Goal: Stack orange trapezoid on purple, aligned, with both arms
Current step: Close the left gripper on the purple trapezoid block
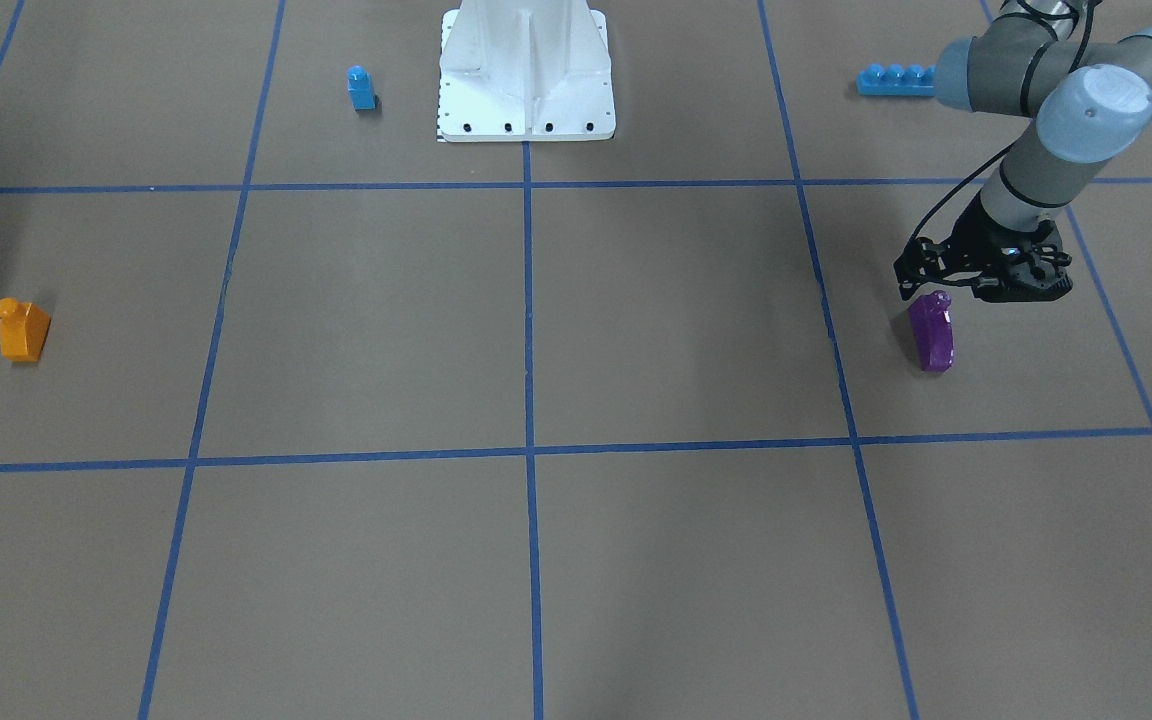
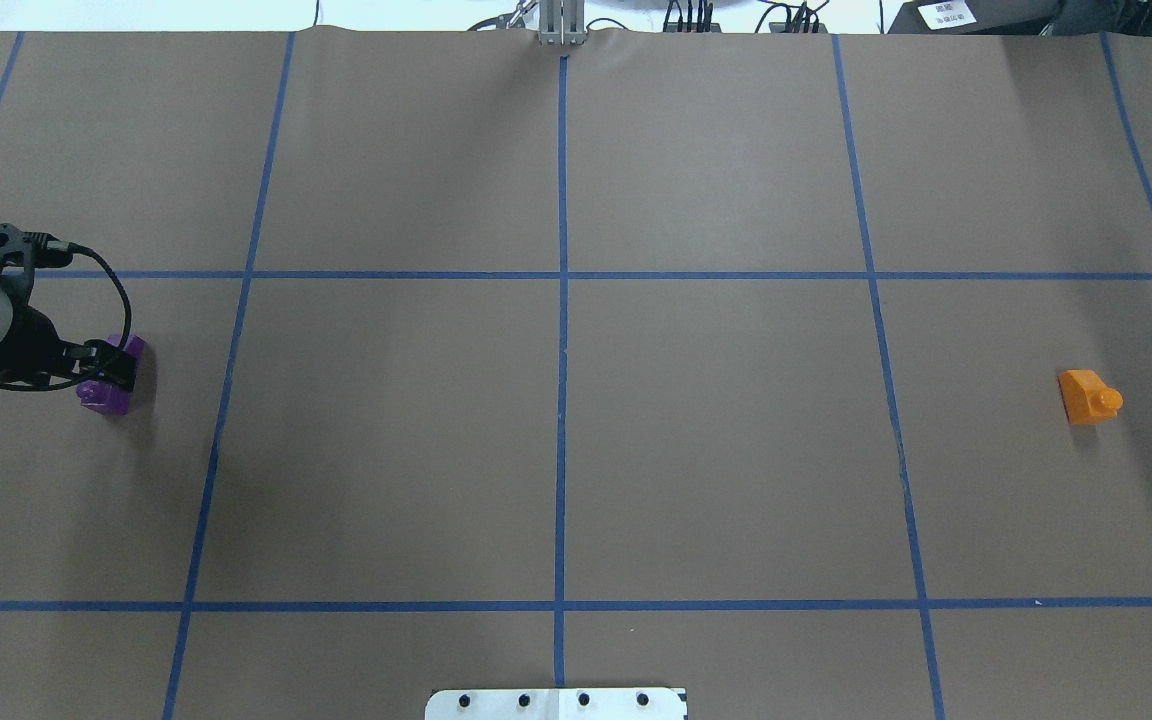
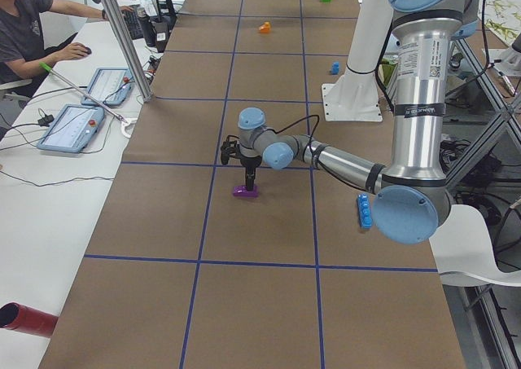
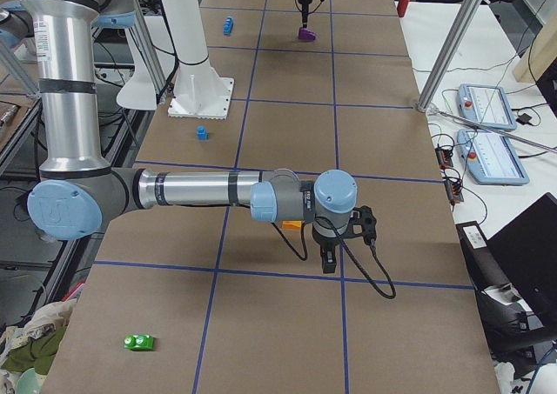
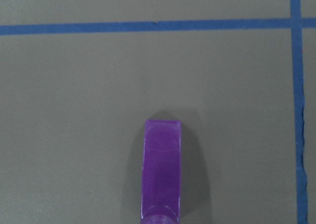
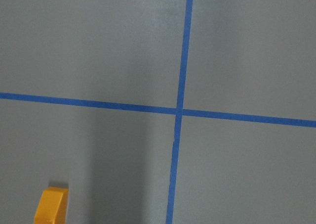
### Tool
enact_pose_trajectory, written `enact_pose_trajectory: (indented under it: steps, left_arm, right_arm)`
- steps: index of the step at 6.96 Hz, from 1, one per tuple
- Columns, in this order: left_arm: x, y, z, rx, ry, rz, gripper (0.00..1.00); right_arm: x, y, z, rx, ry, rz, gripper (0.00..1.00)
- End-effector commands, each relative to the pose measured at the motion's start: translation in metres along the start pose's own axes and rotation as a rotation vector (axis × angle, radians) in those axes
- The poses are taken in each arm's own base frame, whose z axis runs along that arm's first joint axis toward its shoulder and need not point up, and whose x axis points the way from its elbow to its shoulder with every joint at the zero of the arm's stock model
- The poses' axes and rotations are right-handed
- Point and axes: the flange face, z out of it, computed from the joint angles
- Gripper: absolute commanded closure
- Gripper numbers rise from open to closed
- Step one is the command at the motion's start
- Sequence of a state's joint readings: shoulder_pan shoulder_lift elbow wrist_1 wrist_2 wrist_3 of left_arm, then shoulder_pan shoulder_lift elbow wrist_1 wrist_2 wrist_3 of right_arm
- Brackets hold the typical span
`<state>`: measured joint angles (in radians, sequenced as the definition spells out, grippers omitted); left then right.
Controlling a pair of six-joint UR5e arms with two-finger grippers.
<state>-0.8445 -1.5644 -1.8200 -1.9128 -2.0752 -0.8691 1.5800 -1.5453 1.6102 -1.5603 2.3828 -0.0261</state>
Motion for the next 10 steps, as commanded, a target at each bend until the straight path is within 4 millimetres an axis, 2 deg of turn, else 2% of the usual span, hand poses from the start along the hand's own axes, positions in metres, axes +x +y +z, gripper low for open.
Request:
enact_pose_trajectory:
  steps: [1,3,4,6,7,8,9,10]
  left_arm:
    - [-0.004,0.001,0.010,-0.014,-0.010,0.009,0.00]
    - [-0.017,-0.004,0.033,0.001,0.010,0.022,0.00]
    - [-0.018,-0.003,0.035,0.008,0.037,0.032,0.05]
    - [-0.010,0.001,0.023,-0.008,0.070,0.031,0.53]
    - [-0.011,0.001,0.024,-0.010,0.068,0.031,0.78]
    - [-0.013,0.003,0.026,-0.012,0.062,0.029,0.89]
    - [-0.012,0.002,0.020,-0.003,0.069,0.030,1.00]
    - [0.000,0.007,-0.005,-0.001,0.072,0.026,1.00]
  right_arm:
    - [0.000,-0.001,0.000,0.001,-0.001,-0.001,0.00]
    - [-0.002,-0.003,-0.002,0.003,-0.001,-0.003,0.00]
    - [-0.002,-0.003,-0.002,0.003,-0.001,-0.003,0.00]
    - [-0.002,-0.004,-0.002,0.003,-0.002,-0.003,0.00]
    - [-0.002,-0.004,-0.002,0.003,-0.007,-0.003,0.00]
    - [-0.002,-0.003,-0.001,0.001,-0.007,-0.001,0.00]
    - [-0.003,-0.004,-0.001,0.001,-0.007,-0.003,0.00]
    - [-0.002,-0.004,-0.002,0.002,-0.007,-0.002,0.00]
